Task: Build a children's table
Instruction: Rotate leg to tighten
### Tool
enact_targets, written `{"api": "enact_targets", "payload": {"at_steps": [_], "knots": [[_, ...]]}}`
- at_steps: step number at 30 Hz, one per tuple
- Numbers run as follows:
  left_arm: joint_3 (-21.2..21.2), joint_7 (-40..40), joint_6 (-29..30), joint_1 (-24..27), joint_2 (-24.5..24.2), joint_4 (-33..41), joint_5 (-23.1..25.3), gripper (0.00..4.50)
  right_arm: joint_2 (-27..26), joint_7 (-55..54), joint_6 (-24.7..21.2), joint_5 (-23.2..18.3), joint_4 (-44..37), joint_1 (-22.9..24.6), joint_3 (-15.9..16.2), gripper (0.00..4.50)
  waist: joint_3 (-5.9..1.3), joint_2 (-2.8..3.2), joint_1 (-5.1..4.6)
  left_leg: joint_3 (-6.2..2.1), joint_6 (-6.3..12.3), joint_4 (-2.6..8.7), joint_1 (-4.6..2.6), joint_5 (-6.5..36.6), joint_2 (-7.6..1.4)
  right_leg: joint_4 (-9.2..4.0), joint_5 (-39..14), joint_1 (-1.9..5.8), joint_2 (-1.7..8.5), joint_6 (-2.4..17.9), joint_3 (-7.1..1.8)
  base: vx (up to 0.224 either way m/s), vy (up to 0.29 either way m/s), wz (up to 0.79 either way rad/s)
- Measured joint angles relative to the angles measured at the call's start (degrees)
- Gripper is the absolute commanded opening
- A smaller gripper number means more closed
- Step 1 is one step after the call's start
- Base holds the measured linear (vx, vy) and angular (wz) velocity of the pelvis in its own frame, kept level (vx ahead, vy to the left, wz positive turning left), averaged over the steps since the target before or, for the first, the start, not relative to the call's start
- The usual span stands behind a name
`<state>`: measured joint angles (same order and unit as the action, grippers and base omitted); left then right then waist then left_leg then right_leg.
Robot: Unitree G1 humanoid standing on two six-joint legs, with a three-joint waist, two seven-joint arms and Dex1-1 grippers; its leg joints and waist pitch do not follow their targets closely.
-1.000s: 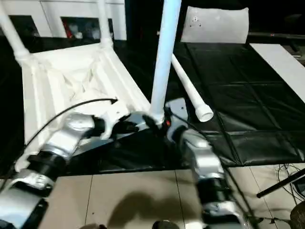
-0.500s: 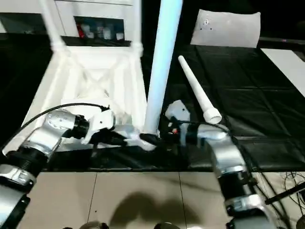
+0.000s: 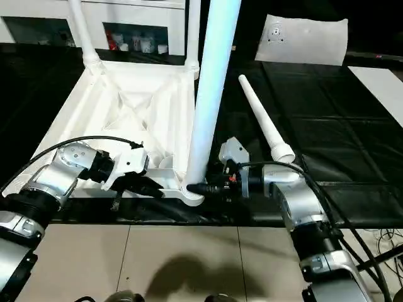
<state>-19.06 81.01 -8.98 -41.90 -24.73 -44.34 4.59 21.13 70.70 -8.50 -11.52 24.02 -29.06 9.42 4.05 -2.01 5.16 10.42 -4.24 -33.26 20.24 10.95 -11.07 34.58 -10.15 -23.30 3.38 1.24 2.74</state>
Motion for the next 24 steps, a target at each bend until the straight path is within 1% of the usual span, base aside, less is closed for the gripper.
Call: {"api": "enact_targets", "payload": {"at_steps": [3, 5, 10, 15, 18, 20, 21, 24], "knots": [[0.0, 0.5, -0.5, -0.5, 0.1, -1.0, 0.0, 0.00, -0.1, 0.5, 0.2, 0.0, 0.0, -0.4, 0.0, 2.30, 0.00, 0.00, 0.08, 0.00, 0.00, 0.00, 0.02, 0.0, 0.00, -0.01, 0.0, 0.00, 0.00, 0.0, 0.01, 0.000, 0.000, 0.00], [0.0, 0.8, -1.0, -0.7, 0.1, -1.5, 0.0, 0.00, -0.1, 0.7, 0.3, -0.1, 0.0, -0.4, 0.1, 2.07, 0.00, 0.00, 0.13, 0.00, 0.00, -0.02, 0.03, 0.0, 0.00, -0.01, 0.0, 0.00, 0.00, 0.0, 0.01, 0.000, 0.000, 0.00], [0.0, 1.0, -1.2, -0.8, 0.1, -1.7, 0.0, 0.00, -0.1, 1.0, 0.3, -0.1, 0.1, -0.4, 0.1, 1.95, 0.00, 0.00, 0.17, -0.01, 0.00, -0.04, 0.04, 0.0, 0.00, 0.00, 0.0, 0.00, 0.01, 0.0, 0.01, 0.000, 0.000, 0.00], [0.0, 1.2, -1.3, -1.0, 0.2, -2.2, 0.0, 0.00, -0.1, 1.0, 0.2, -0.2, -0.2, -0.1, 0.1, 1.94, 0.00, 0.00, 0.20, -0.01, 0.00, -0.03, 0.04, 0.0, 0.00, -0.01, 0.0, 0.00, 0.01, 0.0, 0.02, 0.000, 0.000, 0.00], [0.3, 0.9, 1.6, -1.2, 1.0, -2.1, -0.1, 0.00, -0.9, -0.4, -1.9, -1.3, -1.3, 1.1, -0.8, 1.94, 0.00, 0.00, 0.43, -0.01, 0.00, -0.03, 0.03, 0.0, 0.00, -0.01, 0.0, 0.02, 0.01, 0.0, 0.01, 0.000, 0.000, 0.00], [1.7, -1.3, 5.6, -1.2, 2.6, -2.0, -0.7, 0.00, -2.6, -3.9, -3.2, -1.5, -2.5, 2.8, -2.1, 1.94, 0.00, 0.00, 0.67, 0.00, 0.00, -0.05, -0.06, 0.0, 0.01, 0.01, 0.0, 0.11, 0.04, 0.0, 0.01, 0.000, 0.000, 0.00], [2.3, -3.4, 7.3, -1.2, 3.4, -2.0, -0.5, 0.00, -3.6, -6.7, -3.3, -1.2, -2.7, 3.3, -3.0, 1.94, 0.00, 0.00, 0.62, 0.00, 0.00, -0.08, -0.13, 0.0, 0.02, 0.04, 0.0, 0.15, 0.06, 0.0, 0.00, 0.000, 0.000, 0.00], [3.6, -9.9, 11.4, -1.2, 5.6, -2.0, -0.3, 0.00, -7.4, -16.3, -3.6, 0.1, -2.6, 4.3, -5.9, 1.94, 0.00, 0.00, -0.15, -0.01, -0.01, -0.21, -0.22, 0.0, 0.05, 0.07, -0.1, 0.21, 0.07, -0.1, -0.05, 0.000, 0.000, 0.00]]}}
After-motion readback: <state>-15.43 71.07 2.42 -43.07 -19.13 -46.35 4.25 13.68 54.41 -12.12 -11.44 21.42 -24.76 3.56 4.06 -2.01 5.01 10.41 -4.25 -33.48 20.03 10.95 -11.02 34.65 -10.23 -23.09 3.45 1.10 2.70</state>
